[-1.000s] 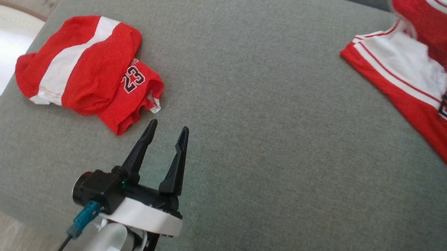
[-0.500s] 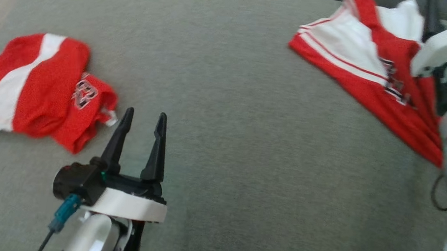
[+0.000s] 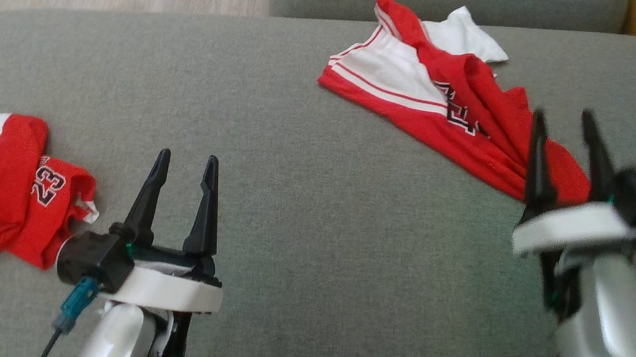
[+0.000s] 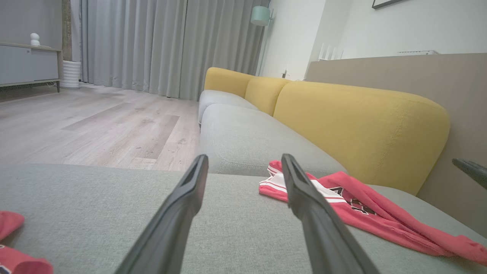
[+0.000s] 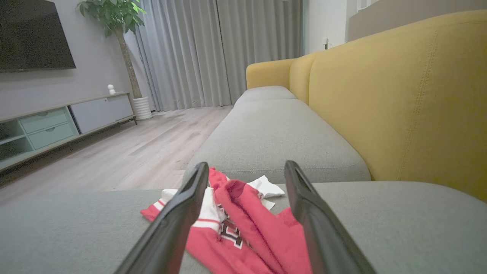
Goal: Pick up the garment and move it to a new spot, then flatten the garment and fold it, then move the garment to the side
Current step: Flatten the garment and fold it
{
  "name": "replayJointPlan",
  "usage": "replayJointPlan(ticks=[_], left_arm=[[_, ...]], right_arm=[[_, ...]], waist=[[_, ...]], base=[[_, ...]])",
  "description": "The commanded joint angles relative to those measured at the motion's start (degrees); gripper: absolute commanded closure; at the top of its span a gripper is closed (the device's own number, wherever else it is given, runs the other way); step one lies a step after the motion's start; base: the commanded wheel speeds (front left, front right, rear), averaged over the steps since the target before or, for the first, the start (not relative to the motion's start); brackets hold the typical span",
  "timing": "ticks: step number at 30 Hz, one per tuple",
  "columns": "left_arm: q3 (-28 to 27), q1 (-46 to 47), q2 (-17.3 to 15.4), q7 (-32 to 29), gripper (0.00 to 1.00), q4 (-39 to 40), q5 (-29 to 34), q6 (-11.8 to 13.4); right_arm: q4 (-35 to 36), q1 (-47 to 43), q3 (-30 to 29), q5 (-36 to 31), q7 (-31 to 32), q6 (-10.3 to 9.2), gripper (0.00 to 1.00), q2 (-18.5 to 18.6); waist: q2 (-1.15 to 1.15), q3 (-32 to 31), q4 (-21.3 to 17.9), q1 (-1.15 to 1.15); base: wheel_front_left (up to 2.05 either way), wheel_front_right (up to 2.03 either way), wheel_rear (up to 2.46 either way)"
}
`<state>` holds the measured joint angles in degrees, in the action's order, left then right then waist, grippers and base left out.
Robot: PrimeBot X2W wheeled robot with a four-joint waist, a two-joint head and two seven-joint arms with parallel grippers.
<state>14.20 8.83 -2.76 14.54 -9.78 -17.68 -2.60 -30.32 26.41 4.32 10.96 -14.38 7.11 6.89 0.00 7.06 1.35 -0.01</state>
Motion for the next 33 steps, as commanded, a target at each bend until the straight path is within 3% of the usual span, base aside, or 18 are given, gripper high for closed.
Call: replayJointPlan(ticks=[1, 6, 14, 25, 33], left_arm=[[-2.25, 0.76, -0.11, 0.46, 0.00, 2.02, 0.12, -0.34], [-2.48, -0.95, -0.11, 0.46, 0.00, 1.73, -0.33, -0.69], [-2.17, -2.10, -0.11, 0.46, 0.00, 1.10, 0.34, -1.18], [-0.01, -0.18, -0.11, 0.46, 0.00, 1.51, 0.18, -1.17], [2.76, 2.13, -0.11, 0.46, 0.00, 1.24, -1.10, -0.85]], right_arm=[[3.95, -0.86, 0.95, 0.19, -0.61, 0.37, 0.00, -1.46], [11.65, -12.26, -2.06, 0.28, -0.62, 0.37, 0.00, -3.58], [13.58, -18.76, 0.17, 2.02, -0.62, 0.37, 0.00, -3.99], [12.08, -12.51, -0.32, 0.56, -0.62, 0.37, 0.00, -4.01], [3.25, -0.52, 1.53, 4.53, 5.54, 0.37, 0.00, -3.86]], waist=[[0.00, -0.66, -0.47, 0.01], [0.00, -1.84, -0.79, 0.01], [0.00, -2.42, -1.00, 0.01], [0.00, 1.49, 2.95, 0.01], [0.00, 6.37, 8.83, 0.01]], base=[[0.00, 0.00, 0.00], [0.00, 0.00, 0.00], [0.00, 0.00, 0.00], [0.00, 0.00, 0.00], [0.00, 0.00, 0.00]])
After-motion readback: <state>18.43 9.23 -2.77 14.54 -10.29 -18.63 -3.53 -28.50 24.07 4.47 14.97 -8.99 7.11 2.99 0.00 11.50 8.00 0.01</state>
